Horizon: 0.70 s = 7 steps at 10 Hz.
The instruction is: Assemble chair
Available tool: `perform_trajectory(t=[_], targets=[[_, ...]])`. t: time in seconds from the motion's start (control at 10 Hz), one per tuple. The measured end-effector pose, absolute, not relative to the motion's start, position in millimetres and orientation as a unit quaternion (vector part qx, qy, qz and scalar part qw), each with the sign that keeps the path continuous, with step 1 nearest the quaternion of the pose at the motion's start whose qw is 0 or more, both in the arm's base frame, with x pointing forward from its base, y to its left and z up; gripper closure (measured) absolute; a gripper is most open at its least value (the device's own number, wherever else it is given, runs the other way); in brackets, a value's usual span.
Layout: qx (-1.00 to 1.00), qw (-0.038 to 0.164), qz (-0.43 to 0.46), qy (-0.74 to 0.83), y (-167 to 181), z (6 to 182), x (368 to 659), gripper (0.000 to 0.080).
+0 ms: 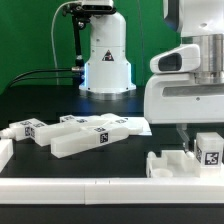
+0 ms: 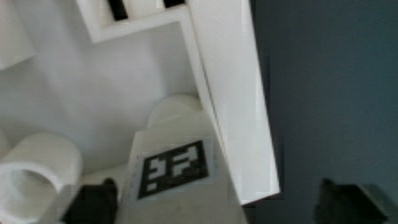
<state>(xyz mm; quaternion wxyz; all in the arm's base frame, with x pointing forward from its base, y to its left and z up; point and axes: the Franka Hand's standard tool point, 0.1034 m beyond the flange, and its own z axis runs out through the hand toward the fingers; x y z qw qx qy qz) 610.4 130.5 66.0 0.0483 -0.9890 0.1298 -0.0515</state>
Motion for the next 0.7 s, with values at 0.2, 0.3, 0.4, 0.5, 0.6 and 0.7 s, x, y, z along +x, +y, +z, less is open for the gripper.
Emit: perform_trajectory(t=[0.2, 0.3, 0.4, 0.5, 0.6, 0.7], targets=[[-0.986, 0.045, -0.05, 0.154, 123, 64.2, 610, 0.0508], [-0.979, 0.048, -0.048, 0.194, 124, 63.9, 610, 0.0508], [-0.96, 0.051, -0.045, 0.273, 119, 63.8, 611, 0.0508], [-0.942, 0.054, -0.044, 0.329, 114, 63.4, 612, 0.0509], [-0.917, 0.058, -0.038, 0.392, 115, 63.5, 611, 0.0509], [-0.874, 0.064, -0.023, 0.481, 119, 63.7, 610, 0.0509]])
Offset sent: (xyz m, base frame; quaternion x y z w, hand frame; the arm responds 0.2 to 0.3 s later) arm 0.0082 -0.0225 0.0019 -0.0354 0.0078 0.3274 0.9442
